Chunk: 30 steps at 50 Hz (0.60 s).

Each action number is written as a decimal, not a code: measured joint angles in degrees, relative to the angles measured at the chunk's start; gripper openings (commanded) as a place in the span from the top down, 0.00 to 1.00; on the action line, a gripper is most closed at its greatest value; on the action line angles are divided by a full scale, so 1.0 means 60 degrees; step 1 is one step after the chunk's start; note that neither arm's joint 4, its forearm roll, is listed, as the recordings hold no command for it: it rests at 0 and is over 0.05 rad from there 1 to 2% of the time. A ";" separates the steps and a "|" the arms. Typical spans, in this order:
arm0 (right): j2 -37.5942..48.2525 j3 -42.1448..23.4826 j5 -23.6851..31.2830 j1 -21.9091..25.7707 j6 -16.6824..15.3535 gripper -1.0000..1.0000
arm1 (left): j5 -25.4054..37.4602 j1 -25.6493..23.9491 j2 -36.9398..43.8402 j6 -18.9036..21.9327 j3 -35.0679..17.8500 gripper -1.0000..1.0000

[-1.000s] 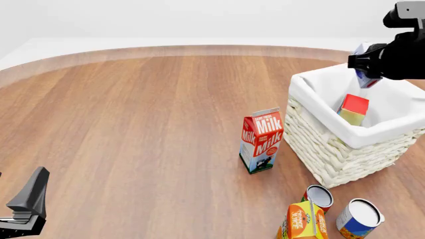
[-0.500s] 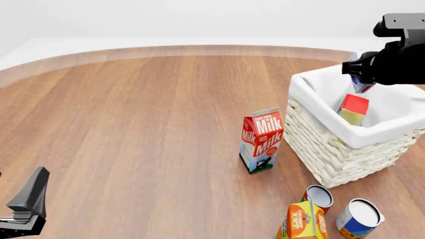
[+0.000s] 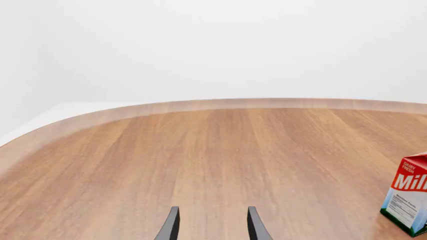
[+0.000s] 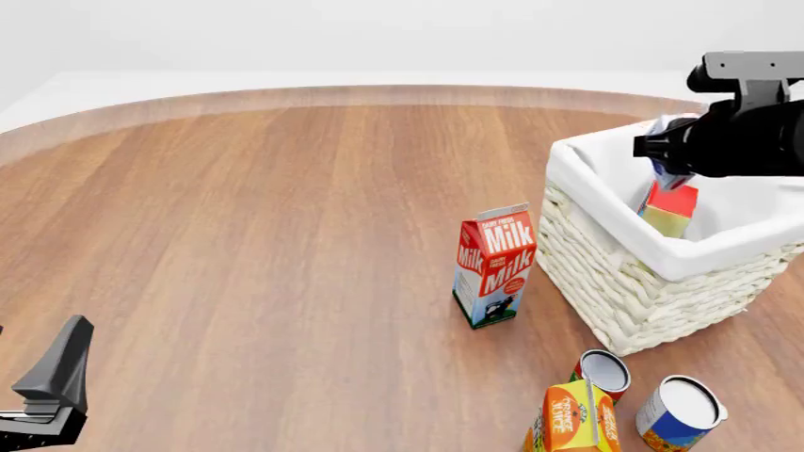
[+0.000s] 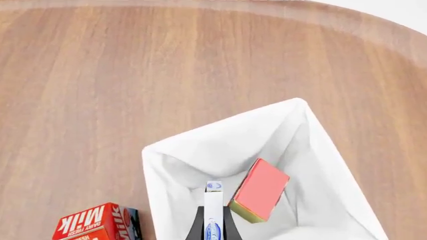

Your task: Pick up the cream cheese box and the butter, and put them in the basket.

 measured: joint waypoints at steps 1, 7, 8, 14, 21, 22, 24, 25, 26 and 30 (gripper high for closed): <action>0.0009 0.0012 -0.0012 0.0002 0.0001 1.00 | 0.0000 0.0000 0.0000 0.0000 0.0000 0.00; 0.0042 0.0092 -0.0080 0.0016 0.0017 1.00 | 0.0000 0.0000 0.0000 0.0000 0.0000 0.00; 0.0043 0.0106 -0.0092 0.0018 0.0020 1.00 | 0.0000 0.0000 0.0000 0.0000 0.0000 0.00; 0.0057 0.0204 -0.0174 0.0033 0.0052 1.00 | 0.0000 0.0000 0.0000 0.0000 0.0000 0.00; 0.0107 0.0356 -0.0300 0.0045 0.0074 1.00 | 0.0000 0.0000 0.0000 0.0000 0.0000 0.00; 0.0110 0.0372 -0.0313 0.0046 0.0079 1.00 | 0.0000 0.0000 0.0000 0.0000 0.0000 0.00; 0.0120 0.0407 -0.0343 0.0046 0.0090 1.00 | 0.0000 0.0000 0.0000 0.0000 0.0000 0.00; 0.0125 0.0424 -0.0358 0.0047 0.0096 1.00 | 0.0000 0.0000 0.0000 0.0000 0.0000 0.00; 0.0131 0.0441 -0.0374 0.0048 0.0102 1.00 | 0.0000 0.0000 0.0000 0.0000 0.0000 0.00; 0.0152 0.0501 -0.0432 0.0050 0.0126 1.00 | 0.0000 0.0000 0.0000 0.0000 0.0000 0.00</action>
